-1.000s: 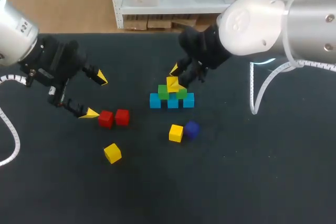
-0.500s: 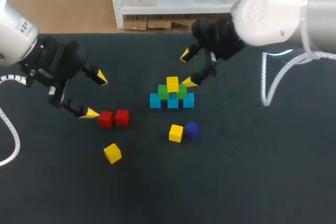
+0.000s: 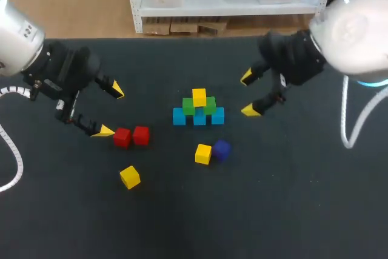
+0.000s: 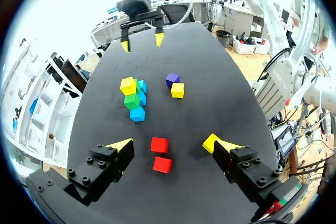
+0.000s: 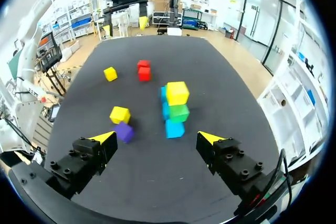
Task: Place the blue cubes, place green cubes on the blue cubes, place the yellow cubes on the green cubes, then place the red cubes on the yellow cubes, and place purple cube on the red cubes.
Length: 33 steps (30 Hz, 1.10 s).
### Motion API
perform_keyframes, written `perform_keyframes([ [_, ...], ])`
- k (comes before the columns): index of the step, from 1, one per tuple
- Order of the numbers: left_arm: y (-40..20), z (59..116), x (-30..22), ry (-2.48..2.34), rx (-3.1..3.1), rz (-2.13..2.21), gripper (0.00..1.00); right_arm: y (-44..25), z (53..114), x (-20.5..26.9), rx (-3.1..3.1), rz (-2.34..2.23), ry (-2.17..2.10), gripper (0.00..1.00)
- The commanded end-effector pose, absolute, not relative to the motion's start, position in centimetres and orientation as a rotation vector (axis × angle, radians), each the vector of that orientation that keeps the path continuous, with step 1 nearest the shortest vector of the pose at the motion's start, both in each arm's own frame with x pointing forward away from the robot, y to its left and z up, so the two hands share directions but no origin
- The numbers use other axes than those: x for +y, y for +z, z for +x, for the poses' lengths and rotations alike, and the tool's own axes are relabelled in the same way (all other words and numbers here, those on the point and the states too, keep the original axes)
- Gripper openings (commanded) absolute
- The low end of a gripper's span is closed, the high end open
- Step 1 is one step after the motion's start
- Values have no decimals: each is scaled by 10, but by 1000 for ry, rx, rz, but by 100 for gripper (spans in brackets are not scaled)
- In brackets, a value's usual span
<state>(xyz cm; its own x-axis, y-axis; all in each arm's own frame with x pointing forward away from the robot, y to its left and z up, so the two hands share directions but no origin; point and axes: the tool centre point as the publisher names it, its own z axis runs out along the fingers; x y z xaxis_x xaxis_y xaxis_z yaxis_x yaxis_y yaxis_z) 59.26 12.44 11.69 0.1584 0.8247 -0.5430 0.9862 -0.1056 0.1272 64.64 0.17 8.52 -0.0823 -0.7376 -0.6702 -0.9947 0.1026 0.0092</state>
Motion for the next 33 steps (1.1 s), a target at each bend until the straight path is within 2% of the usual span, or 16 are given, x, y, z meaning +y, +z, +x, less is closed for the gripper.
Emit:
perform_keyframes([
  [1,116,592,126,-470,1709,1982,100,78,610,4,1881,-1621,605,100],
  [12,116,592,126,-470,1709,1982,100,47,577,42,1902,-1676,677,100],
  [33,116,592,126,-470,1709,1982,100,8,569,112,1927,-1783,741,100],
])
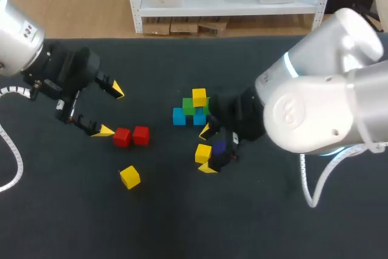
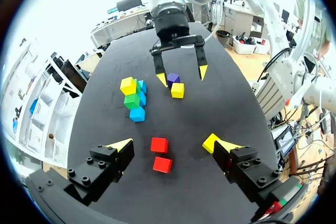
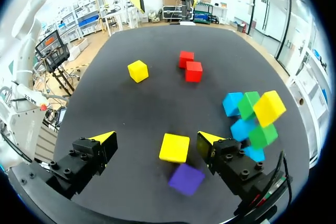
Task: Place the blue cubes, place green cubes on the blue cubes, place the yellow cubes on the green cubes, then place the red cubes on the yellow cubes, and place purple cube on the red cubes.
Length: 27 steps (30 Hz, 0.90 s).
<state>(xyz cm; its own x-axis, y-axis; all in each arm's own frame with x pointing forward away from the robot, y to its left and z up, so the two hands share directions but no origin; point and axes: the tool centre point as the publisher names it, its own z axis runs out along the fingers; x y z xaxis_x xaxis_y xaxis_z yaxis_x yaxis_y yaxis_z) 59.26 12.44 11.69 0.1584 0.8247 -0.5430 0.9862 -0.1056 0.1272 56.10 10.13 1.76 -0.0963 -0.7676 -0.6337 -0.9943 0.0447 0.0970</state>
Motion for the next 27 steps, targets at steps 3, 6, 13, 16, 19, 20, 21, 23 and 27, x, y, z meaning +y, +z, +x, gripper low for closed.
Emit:
perform_keyframes([
  [3,116,592,126,-470,1709,1982,100,2,571,113,1941,-1787,742,100],
  [6,116,592,126,-470,1709,1982,100,-1,572,111,1959,-1787,735,100],
  [13,116,592,126,-470,1709,1982,100,-4,565,93,2009,-1768,718,100],
  [16,116,592,126,-470,1709,1982,100,-4,561,87,2027,-1761,708,100],
  [19,116,592,126,-470,1709,1982,100,-5,558,83,2042,-1749,708,100],
  [20,116,592,126,-470,1709,1982,100,-5,557,82,2044,-1746,709,100],
  [21,116,592,126,-470,1709,1982,100,-5,557,82,2046,-1742,709,100],
  [23,116,592,126,-470,1709,1982,100,-4,557,81,2045,-1736,704,100],
  [27,116,592,126,-470,1709,1982,100,0,559,82,2036,-1733,697,99],
])
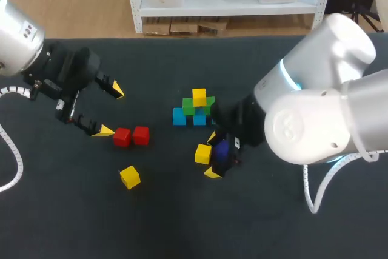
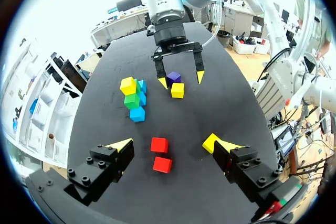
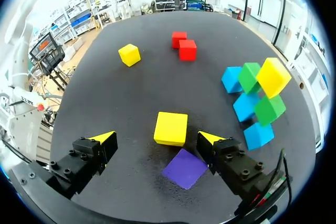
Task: Place the blue cubes, place green cubes on the blue cubes, place the yellow cubes on the green cubes, then place the red cubes on the yellow cubes, and place purple cube on the red cubes.
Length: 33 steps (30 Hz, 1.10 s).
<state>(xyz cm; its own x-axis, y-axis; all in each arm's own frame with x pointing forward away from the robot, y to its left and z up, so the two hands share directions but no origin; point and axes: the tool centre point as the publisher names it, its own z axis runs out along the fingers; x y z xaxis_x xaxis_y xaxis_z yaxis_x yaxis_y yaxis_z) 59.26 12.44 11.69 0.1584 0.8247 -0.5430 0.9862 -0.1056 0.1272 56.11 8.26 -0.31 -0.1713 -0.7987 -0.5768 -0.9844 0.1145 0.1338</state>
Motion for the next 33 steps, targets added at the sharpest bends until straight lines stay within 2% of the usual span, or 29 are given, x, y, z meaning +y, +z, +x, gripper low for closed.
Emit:
perform_keyframes([
  [1,116,592,126,-470,1709,1982,100,0,559,83,2034,-1733,697,91],
  [4,116,592,126,-470,1709,1982,100,1,560,84,2027,-1735,697,78],
  [5,116,592,126,-470,1709,1982,100,1,560,85,2024,-1737,697,70],
  [6,116,592,126,-470,1709,1982,100,1,560,85,2023,-1738,698,49],
  [7,116,592,126,-470,1709,1982,100,1,561,86,2021,-1740,699,45],
  [9,116,592,126,-470,1709,1982,100,0,561,86,2020,-1742,699,40],
  [16,116,592,126,-470,1709,1982,100,-1,562,86,2021,-1742,700,32],
  [18,116,592,126,-470,1709,1982,100,-1,562,88,2022,-1742,703,34],
  [19,116,592,126,-470,1709,1982,100,-1,562,88,2023,-1743,707,38],
  [20,116,592,126,-470,1709,1982,100,-1,562,89,2026,-1745,709,47],
  [21,116,592,126,-470,1709,1982,100,0,562,89,2029,-1746,706,69],
  [22,116,592,126,-470,1709,1982,100,1,562,89,2026,-1748,708,100],
  [33,116,592,126,-470,1709,1982,100,-3,559,98,2024,-1747,743,100],
])
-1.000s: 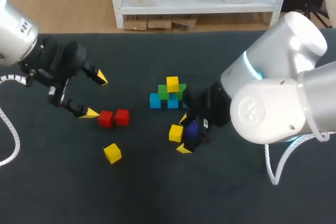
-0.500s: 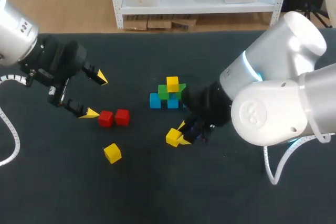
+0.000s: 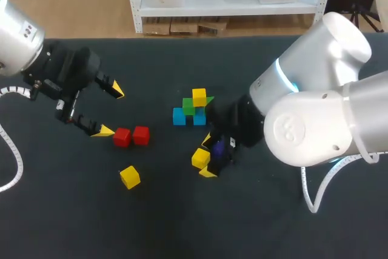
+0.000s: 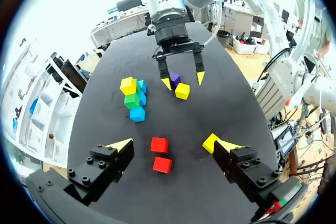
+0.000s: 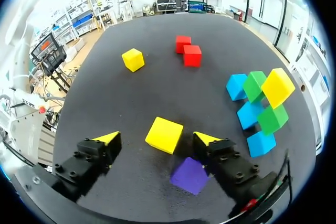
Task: Place the blue cubes, place green cubes on the blue cubes, place the yellow cubes on the green cubes, then place the red cubes on the yellow cubes, and place purple cube on the red cubes.
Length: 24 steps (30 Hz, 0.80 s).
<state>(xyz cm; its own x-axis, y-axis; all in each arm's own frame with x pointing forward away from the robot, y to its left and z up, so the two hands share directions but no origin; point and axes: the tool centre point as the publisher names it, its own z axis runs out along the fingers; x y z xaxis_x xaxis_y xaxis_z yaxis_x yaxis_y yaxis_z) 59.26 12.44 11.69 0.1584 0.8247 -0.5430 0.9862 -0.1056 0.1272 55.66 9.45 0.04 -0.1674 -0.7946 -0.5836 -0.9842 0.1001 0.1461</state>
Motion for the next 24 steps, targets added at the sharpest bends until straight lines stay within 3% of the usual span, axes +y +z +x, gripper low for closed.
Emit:
perform_keyframes([
  [1,116,592,126,-470,1709,1982,100,-4,559,99,2024,-1747,746,100],
  [6,116,592,126,-470,1709,1982,100,-6,560,99,2024,-1746,750,100],
  [9,116,592,126,-470,1709,1982,100,-7,561,96,2033,-1741,744,49],
  [17,116,592,126,-470,1709,1982,100,-7,565,94,2039,-1734,739,38],
  [21,116,592,126,-470,1709,1982,100,-6,566,94,2037,-1734,736,9],
  [23,116,592,126,-470,1709,1982,100,-5,567,94,2033,-1735,735,0],
  [24,116,592,126,-470,1709,1982,100,-5,568,94,2032,-1737,734,0],
])
